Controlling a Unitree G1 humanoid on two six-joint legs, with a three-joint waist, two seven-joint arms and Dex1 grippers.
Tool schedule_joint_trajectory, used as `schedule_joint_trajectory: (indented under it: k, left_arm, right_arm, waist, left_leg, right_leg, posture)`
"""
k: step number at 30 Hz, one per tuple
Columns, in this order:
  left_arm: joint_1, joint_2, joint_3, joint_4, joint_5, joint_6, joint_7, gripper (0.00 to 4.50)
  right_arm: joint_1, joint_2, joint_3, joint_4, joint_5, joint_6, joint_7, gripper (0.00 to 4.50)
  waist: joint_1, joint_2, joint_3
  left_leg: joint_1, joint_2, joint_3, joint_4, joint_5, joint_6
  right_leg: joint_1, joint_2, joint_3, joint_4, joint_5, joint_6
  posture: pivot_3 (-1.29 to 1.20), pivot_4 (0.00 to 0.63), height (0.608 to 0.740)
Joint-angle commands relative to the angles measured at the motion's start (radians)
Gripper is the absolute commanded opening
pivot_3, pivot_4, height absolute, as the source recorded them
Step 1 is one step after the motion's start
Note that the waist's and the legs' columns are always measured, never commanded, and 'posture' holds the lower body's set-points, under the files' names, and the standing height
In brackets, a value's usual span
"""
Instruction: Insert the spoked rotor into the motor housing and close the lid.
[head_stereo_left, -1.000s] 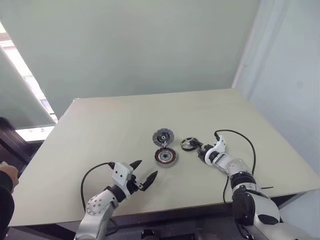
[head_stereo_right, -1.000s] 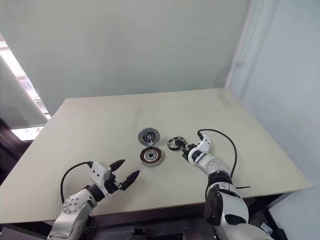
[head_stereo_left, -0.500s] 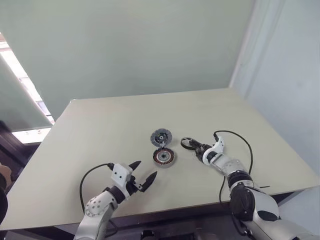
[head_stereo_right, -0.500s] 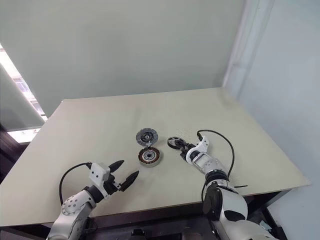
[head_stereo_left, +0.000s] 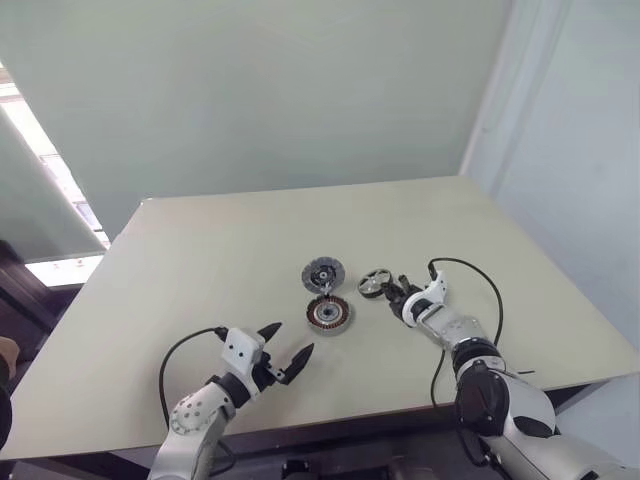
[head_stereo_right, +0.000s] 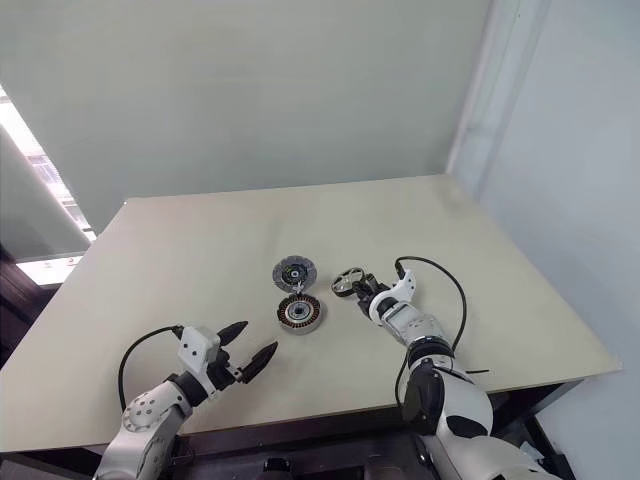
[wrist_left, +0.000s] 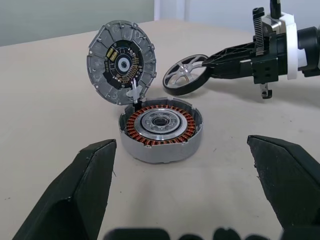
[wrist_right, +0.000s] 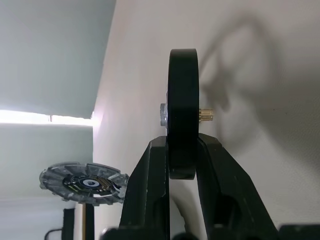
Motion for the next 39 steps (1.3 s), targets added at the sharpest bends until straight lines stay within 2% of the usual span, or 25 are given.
schedule_joint_trajectory:
  k: [1, 6, 11, 17, 25, 31, 39]
  left_arm:
    - [-0.019, 0.001, 0.008, -0.033, -0.009, -0.006, 0.0, 4.5]
    - [-0.024, -0.003, 0.004, -0.023, -0.009, -0.008, -0.002, 4.5]
    - [-0.022, -0.008, 0.007, -0.009, -0.011, -0.014, -0.006, 4.5]
    - [-0.017, -0.012, 0.007, -0.002, -0.012, -0.017, -0.008, 4.5]
    - [-0.02, -0.015, 0.003, 0.005, -0.013, -0.016, -0.014, 4.5]
    - [-0.029, -0.015, 0.003, 0.015, -0.013, -0.014, -0.02, 4.5]
    - [-0.039, -0.015, 0.006, 0.023, -0.014, -0.017, -0.026, 4.5]
  right_arm:
    - [-0.026, 0.003, -0.029, -0.03, 0.057, 0.027, 0.013, 0.39]
    - [-0.01, 0.013, -0.084, -0.101, 0.175, 0.214, 0.036, 0.39]
    - [0.078, 0.061, -0.079, -0.315, 0.27, 0.388, 0.008, 0.39]
    - [0.227, 0.127, -0.051, -0.615, 0.333, 0.47, -0.086, 0.39]
    - [0.375, 0.172, -0.034, -0.825, 0.459, 0.606, -0.19, 0.39]
    - [0.425, 0.233, 0.012, -0.885, 0.513, 0.642, -0.248, 0.39]
    - [0.418, 0.303, 0.089, -0.848, 0.529, 0.573, -0.297, 0.39]
  waist:
    - [0.0, 0.0, 0.0]
    - [0.0, 0.0, 0.0]
    - [0.001, 0.001, 0.0]
    - [0.002, 0.001, 0.0]
    - [0.001, 0.002, 0.0]
    - [0.001, 0.002, 0.0]
    - [0.001, 0.002, 0.0]
  left_leg:
    - [0.0, 0.0, 0.0, 0.0, 0.0, 0.0]
    - [0.0, 0.0, 0.0, 0.0, 0.0, 0.0]
    - [0.0, 0.0, -0.001, 0.0, 0.0, 0.0]
    - [-0.001, 0.0, -0.001, 0.0, 0.0, 0.0]
    - [-0.001, 0.0, -0.001, 0.0, 0.0, 0.0]
    - [-0.001, 0.0, 0.0, -0.001, 0.0, 0.0]
    - [-0.001, 0.001, 0.0, -0.001, 0.0, 0.0]
  right_leg:
    - [0.0, 0.0, 0.0, 0.0, 0.0, 0.0]
    - [0.0, 0.0, 0.0, 0.0, 0.0, 0.0]
    - [0.0, 0.0, 0.0, 0.0, 0.0, 0.0]
    - [-0.001, 0.0, 0.0, 0.0, 0.0, 0.0]
    - [-0.001, 0.0, -0.001, 0.0, -0.001, -0.002]
    - [-0.002, 0.0, -0.001, 0.0, -0.001, -0.002]
    - [-0.002, 0.0, -0.001, -0.001, -0.002, -0.002]
  posture:
    - [0.0, 0.0, 0.74]
    - [0.0, 0.0, 0.74]
    - [0.0, 0.0, 0.74]
    - [0.0, 0.0, 0.74]
    - [0.0, 0.0, 0.74]
    - [0.0, 0.0, 0.74]
    - [0.0, 0.0, 0.74]
